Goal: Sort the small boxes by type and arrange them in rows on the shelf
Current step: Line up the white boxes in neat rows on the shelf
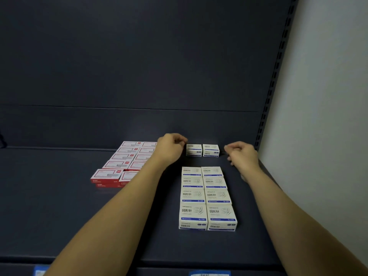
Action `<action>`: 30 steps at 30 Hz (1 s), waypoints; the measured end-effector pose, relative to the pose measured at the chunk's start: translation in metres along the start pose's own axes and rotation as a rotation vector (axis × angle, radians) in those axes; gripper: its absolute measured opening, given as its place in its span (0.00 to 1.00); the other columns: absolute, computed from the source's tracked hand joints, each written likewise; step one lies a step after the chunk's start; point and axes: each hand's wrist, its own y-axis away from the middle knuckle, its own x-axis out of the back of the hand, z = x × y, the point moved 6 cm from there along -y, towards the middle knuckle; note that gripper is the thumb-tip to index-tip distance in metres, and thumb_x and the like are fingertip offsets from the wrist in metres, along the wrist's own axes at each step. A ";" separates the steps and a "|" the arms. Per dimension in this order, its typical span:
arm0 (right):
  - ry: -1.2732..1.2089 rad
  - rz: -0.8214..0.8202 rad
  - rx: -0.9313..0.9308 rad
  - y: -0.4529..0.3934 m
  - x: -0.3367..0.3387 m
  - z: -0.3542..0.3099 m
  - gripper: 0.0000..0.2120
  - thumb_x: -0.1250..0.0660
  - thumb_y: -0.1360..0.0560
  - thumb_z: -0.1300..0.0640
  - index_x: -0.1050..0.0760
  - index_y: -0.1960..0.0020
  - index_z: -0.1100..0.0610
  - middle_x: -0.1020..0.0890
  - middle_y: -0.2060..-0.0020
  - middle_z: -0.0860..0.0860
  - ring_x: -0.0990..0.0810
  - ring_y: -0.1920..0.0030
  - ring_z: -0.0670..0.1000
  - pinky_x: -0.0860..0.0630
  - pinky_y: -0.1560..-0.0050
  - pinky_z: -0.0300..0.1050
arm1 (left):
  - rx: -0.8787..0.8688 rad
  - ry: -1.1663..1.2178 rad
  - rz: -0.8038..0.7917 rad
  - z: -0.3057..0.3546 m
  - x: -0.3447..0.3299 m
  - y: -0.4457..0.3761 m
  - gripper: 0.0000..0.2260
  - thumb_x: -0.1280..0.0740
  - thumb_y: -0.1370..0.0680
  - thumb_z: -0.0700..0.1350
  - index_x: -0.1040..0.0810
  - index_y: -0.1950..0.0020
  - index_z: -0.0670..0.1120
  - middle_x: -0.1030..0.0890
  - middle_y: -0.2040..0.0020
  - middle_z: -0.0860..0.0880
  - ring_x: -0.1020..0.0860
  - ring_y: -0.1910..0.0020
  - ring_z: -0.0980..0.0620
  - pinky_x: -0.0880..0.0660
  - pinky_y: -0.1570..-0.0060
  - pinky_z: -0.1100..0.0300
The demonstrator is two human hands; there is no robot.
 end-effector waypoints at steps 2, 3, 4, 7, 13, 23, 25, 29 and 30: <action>-0.015 0.044 -0.011 -0.006 -0.004 -0.001 0.02 0.28 0.26 0.56 0.19 0.56 0.54 0.15 0.63 0.52 0.18 0.65 0.50 0.19 0.59 0.46 | 0.062 -0.031 -0.017 -0.004 -0.007 -0.004 0.09 0.35 0.18 0.42 0.17 0.43 0.49 0.16 0.47 0.48 0.18 0.47 0.50 0.23 0.40 0.54; -0.007 0.051 -0.005 -0.009 -0.008 -0.002 0.03 0.27 0.27 0.55 0.19 0.56 0.53 0.15 0.62 0.52 0.17 0.63 0.50 0.18 0.57 0.47 | 0.087 -0.058 -0.023 -0.005 -0.009 -0.005 0.09 0.35 0.18 0.42 0.18 0.41 0.47 0.17 0.45 0.47 0.19 0.46 0.49 0.24 0.40 0.57; 0.002 0.054 0.007 -0.011 -0.013 -0.004 0.04 0.26 0.28 0.55 0.19 0.55 0.54 0.15 0.61 0.51 0.16 0.60 0.50 0.18 0.54 0.48 | 0.102 -0.070 -0.017 -0.006 -0.010 -0.005 0.10 0.35 0.18 0.43 0.19 0.39 0.46 0.17 0.44 0.47 0.20 0.45 0.49 0.25 0.41 0.58; 0.065 0.015 0.045 -0.013 -0.025 -0.011 0.08 0.24 0.28 0.55 0.19 0.51 0.56 0.16 0.59 0.50 0.18 0.57 0.48 0.23 0.53 0.41 | 0.110 -0.041 0.017 -0.003 -0.011 -0.008 0.11 0.33 0.19 0.44 0.20 0.36 0.45 0.18 0.42 0.46 0.21 0.45 0.50 0.26 0.41 0.59; 0.132 -0.063 0.050 -0.015 -0.035 -0.014 0.10 0.22 0.31 0.56 0.18 0.52 0.56 0.16 0.60 0.49 0.17 0.58 0.49 0.19 0.49 0.45 | 0.084 -0.074 -0.003 -0.003 -0.015 -0.008 0.13 0.29 0.21 0.46 0.19 0.38 0.45 0.16 0.46 0.48 0.20 0.49 0.53 0.26 0.46 0.62; 0.192 -0.318 -0.025 -0.009 -0.034 -0.018 0.08 0.20 0.33 0.59 0.17 0.57 0.55 0.14 0.59 0.52 0.17 0.62 0.50 0.22 0.63 0.41 | 0.119 -0.147 -0.104 -0.008 -0.008 -0.005 0.12 0.27 0.24 0.49 0.16 0.41 0.48 0.16 0.48 0.50 0.18 0.51 0.51 0.22 0.42 0.56; 0.195 -0.402 -0.046 -0.006 -0.033 -0.019 0.08 0.20 0.33 0.60 0.17 0.57 0.58 0.14 0.60 0.54 0.17 0.62 0.51 0.21 0.62 0.42 | 0.124 -0.138 -0.142 -0.007 -0.007 -0.003 0.10 0.26 0.24 0.47 0.15 0.44 0.48 0.15 0.52 0.50 0.15 0.57 0.52 0.20 0.45 0.55; 0.178 -0.501 -0.064 0.001 -0.032 -0.020 0.05 0.22 0.31 0.63 0.16 0.56 0.60 0.14 0.59 0.56 0.19 0.62 0.50 0.22 0.62 0.42 | 0.133 -0.093 -0.215 -0.007 -0.008 0.001 0.05 0.25 0.25 0.45 0.15 0.51 0.48 0.14 0.56 0.49 0.14 0.60 0.50 0.18 0.48 0.53; 0.175 -0.517 -0.063 0.003 -0.031 -0.021 0.04 0.23 0.30 0.63 0.16 0.56 0.60 0.14 0.59 0.56 0.18 0.61 0.50 0.21 0.61 0.42 | 0.139 -0.079 -0.235 -0.007 -0.008 0.002 0.05 0.25 0.26 0.45 0.15 0.51 0.47 0.14 0.57 0.48 0.14 0.60 0.49 0.17 0.48 0.52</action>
